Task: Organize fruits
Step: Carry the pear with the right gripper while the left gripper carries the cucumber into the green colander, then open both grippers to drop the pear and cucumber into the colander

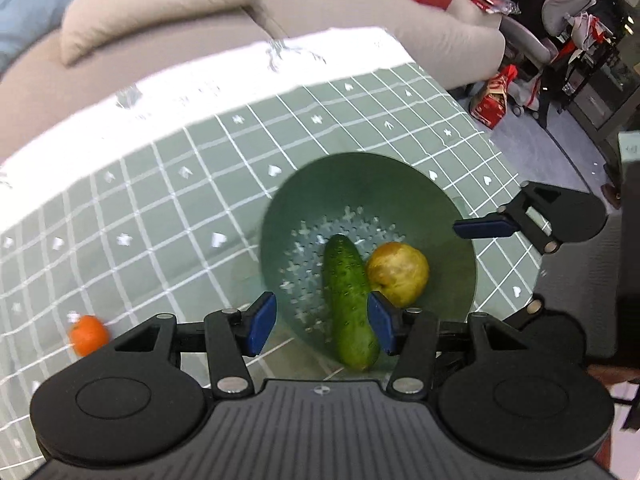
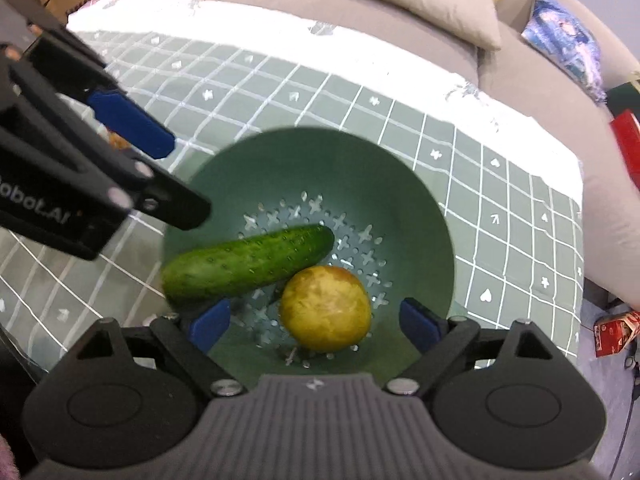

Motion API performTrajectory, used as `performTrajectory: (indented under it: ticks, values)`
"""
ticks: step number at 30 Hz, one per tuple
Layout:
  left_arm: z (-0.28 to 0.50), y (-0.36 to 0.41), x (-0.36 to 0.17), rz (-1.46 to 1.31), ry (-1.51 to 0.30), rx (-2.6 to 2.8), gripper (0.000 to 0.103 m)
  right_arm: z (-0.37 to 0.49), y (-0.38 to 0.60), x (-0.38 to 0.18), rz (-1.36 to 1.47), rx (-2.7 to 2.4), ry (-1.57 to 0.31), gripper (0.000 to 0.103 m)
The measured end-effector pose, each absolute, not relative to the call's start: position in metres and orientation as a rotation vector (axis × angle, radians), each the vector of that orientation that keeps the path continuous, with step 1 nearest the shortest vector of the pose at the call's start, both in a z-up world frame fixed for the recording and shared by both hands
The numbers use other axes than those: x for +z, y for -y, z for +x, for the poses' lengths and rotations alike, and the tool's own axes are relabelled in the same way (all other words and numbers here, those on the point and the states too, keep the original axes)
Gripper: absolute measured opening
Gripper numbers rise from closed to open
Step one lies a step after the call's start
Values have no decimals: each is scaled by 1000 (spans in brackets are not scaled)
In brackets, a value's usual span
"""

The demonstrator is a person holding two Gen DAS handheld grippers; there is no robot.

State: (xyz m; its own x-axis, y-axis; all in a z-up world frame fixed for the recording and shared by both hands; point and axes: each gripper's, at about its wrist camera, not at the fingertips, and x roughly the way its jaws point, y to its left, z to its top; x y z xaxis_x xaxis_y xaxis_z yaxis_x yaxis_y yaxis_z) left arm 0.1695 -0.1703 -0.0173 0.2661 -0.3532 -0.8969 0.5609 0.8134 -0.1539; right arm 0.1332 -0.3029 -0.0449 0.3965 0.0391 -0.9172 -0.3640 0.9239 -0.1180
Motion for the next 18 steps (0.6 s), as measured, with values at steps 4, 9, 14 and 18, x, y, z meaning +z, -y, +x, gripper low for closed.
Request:
performTrajectory:
  ticks: [4, 9, 14, 18]
  values:
    - [156, 148, -4, 225, -1079, -542, 62, 118, 291, -23, -229, 238, -1084, 88]
    - [137, 117, 11, 181, -1001, -505, 62, 98, 266, -9, -148, 206, -996, 88]
    - [115, 86, 19, 174, -921, -443, 62, 83, 238, -4, -40, 197, -920, 88]
    - [98, 56, 14, 129, -886, -396, 62, 70, 218, -7, 47, 207, -874, 91]
